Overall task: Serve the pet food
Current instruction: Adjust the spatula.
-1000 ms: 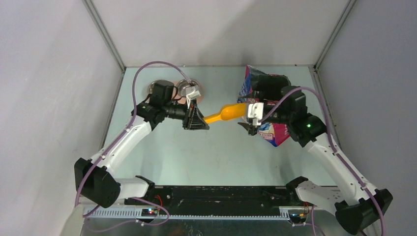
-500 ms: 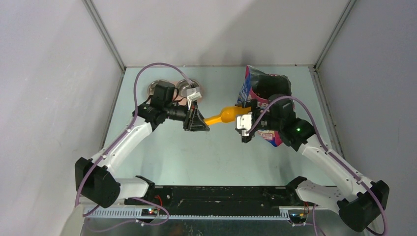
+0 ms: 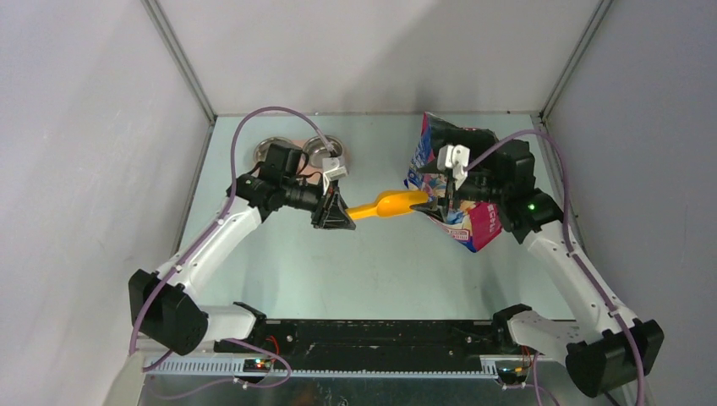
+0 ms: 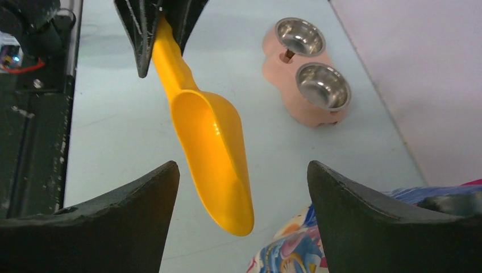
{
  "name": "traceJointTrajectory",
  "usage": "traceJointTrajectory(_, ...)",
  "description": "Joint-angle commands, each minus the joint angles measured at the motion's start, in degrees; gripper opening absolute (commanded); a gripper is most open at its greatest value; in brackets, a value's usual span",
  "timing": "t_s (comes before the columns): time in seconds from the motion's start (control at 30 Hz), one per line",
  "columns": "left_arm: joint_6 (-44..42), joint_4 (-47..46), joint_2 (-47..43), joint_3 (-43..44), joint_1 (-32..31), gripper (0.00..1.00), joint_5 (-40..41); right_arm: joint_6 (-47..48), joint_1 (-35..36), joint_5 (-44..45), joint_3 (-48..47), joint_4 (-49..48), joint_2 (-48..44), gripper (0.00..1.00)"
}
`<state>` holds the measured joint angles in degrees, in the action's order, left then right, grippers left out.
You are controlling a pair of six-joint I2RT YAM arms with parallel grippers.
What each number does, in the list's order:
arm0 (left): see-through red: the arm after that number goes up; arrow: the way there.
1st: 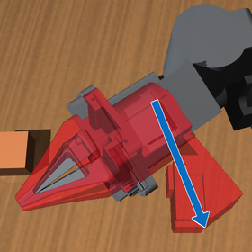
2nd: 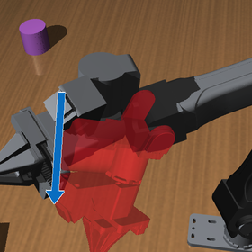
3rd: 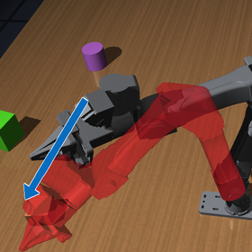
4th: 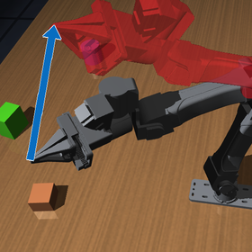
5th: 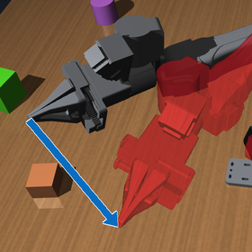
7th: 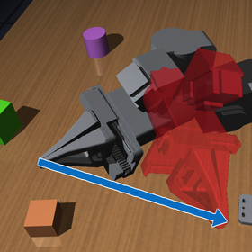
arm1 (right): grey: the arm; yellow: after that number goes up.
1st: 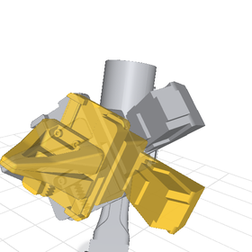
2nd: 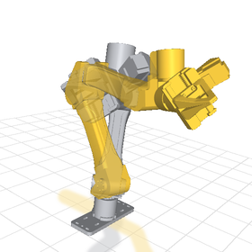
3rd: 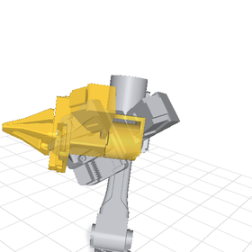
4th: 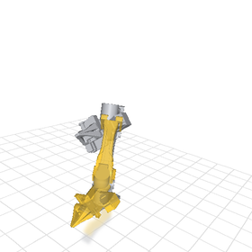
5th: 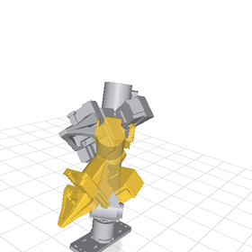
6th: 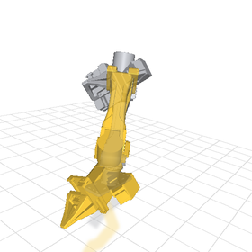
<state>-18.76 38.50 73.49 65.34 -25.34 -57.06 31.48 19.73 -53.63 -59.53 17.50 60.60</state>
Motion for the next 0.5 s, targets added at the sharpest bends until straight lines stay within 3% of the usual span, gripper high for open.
traceJointTrajectory(0.0, -2.1, 0.5, -0.3, 3.0, -0.1, 0.00, -1.0, -9.9, -1.7, -3.9, -1.8, -5.1, 4.3, 0.84)
traceJointTrajectory(0.27, 0.9, -4.3, -2.9, 0.9, 0.2, 0.00, -1.6, -15.3, -2.1, -7.5, -1.8, -7.5, 8.1, 0.75)
traceJointTrajectory(0.47, 4.4, -9.2, -5.9, -1.7, 1.4, 0.00, -2.0, -20.4, -2.3, -10.0, -1.8, -10.1, 10.6, 0.56)
